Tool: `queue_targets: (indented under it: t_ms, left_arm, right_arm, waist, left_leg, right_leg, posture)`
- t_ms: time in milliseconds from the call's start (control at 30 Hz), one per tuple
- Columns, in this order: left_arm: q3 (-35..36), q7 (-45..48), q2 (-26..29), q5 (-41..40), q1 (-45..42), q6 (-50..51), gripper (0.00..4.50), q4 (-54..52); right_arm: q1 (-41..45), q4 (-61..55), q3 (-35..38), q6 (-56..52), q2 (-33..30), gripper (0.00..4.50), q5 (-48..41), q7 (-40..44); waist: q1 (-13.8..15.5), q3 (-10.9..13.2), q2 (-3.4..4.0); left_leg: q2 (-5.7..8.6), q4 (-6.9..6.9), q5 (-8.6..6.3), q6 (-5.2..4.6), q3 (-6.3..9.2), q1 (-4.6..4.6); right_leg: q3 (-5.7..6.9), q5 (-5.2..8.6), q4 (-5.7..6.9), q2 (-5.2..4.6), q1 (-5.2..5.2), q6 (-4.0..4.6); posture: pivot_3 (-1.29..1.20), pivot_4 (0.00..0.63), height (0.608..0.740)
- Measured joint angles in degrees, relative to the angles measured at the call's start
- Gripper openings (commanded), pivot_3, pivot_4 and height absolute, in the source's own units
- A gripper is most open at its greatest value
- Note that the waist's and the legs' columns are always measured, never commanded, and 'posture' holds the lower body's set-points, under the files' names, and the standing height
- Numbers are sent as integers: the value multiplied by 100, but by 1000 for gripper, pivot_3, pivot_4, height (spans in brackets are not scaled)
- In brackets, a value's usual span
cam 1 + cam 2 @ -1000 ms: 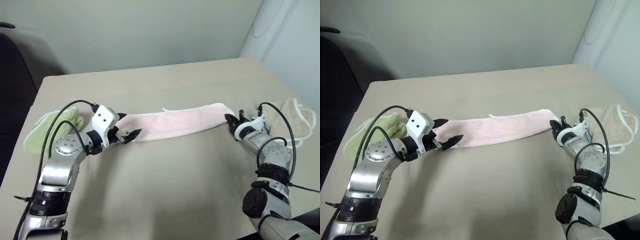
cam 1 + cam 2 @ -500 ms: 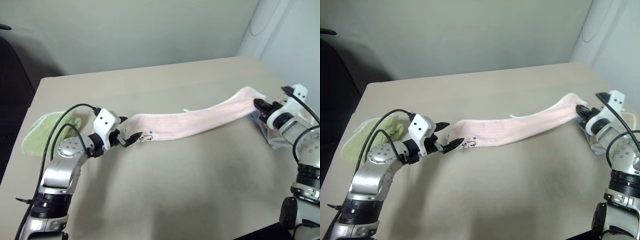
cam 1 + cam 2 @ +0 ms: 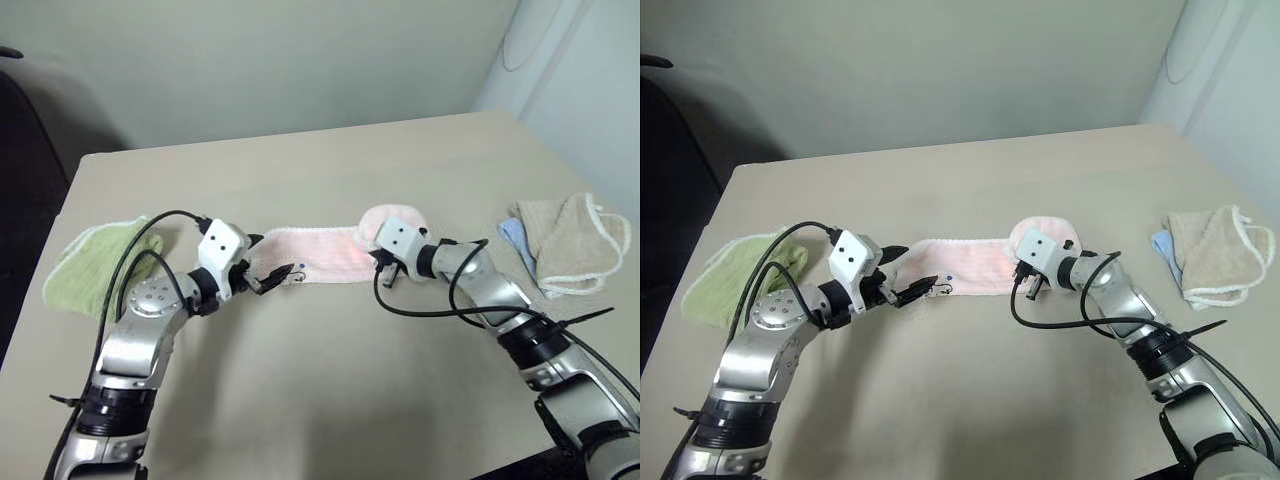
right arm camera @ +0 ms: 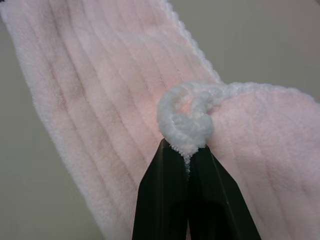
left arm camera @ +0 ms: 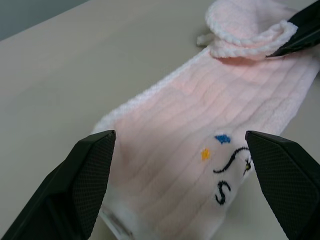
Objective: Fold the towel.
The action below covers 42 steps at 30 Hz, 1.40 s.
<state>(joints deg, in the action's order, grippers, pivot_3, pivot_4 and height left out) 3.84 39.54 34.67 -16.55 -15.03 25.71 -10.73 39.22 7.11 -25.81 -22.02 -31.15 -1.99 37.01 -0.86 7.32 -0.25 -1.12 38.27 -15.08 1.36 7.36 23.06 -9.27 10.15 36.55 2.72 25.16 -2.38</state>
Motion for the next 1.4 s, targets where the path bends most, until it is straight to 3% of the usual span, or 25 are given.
queue_targets:
  t_ms: [300,333,433,533,667,867,1167,1400]
  left_arm:
    - [71,-188,-31,-187,245,221,4500,-337]
    - [71,-212,-31,-192,247,226,4500,-341]
    - [71,-231,-32,-217,249,237,4500,-391]
    - [564,-411,-320,-851,393,726,4500,-551]
    - [1576,-999,-635,-2010,439,1822,4500,-639]
    - [2062,-1627,-717,-2927,553,2667,4500,-947]
    - [2781,-2682,-793,-4440,1482,3729,4500,-1430]
    - [2774,-3391,-747,-5202,1772,4161,4500,-1431]
  right_arm:
    - [-300,-311,760,-349,98,4207,-337,299]
    - [-301,-334,774,-361,110,4433,-338,311]
    - [-364,-397,857,-432,146,4433,-362,346]
    - [-740,-791,1640,-715,324,3787,-1038,331]
    - [-639,68,2854,-870,499,2351,-1404,-198]
    - [-479,1526,2800,-506,974,165,-1219,-299]
    - [-524,1857,2544,381,1129,165,-738,-343]
    - [-599,1768,2567,462,1206,165,-716,-420]
  waist:
    - [2,0,0]
    - [0,0,0]
    - [-1,0,0]
    - [15,0,-1]
    - [35,-5,-10]
    - [30,-4,-8]
    - [3,-6,-11]
    - [2,-5,-11]
  left_leg:
    - [-1,1,9,16,-2,-4]
    - [-1,1,9,16,-2,-6]
    - [-1,1,9,16,-2,-7]
    - [1,2,25,42,-7,-9]
    - [2,8,30,52,-8,-24]
    - [1,2,30,51,-9,-33]
    - [1,-2,19,50,-14,-79]
    - [1,-6,12,59,-19,-87]
  right_leg:
    - [2,13,2,2,-3,26]
    - [2,13,4,2,-4,27]
    - [2,15,8,2,-4,31]
    - [4,17,7,4,-11,27]
    - [-6,30,-2,1,-31,50]
    - [-7,9,13,3,-25,19]
    - [-10,43,16,4,-62,74]
    - [-11,48,23,6,-64,80]
  posture:
    - [0,150,735]
    - [0,150,735]
    - [0,150,735]
    - [0,150,735]
    - [0,150,735]
    - [0,150,735]
    - [0,150,735]
    - [0,150,735]
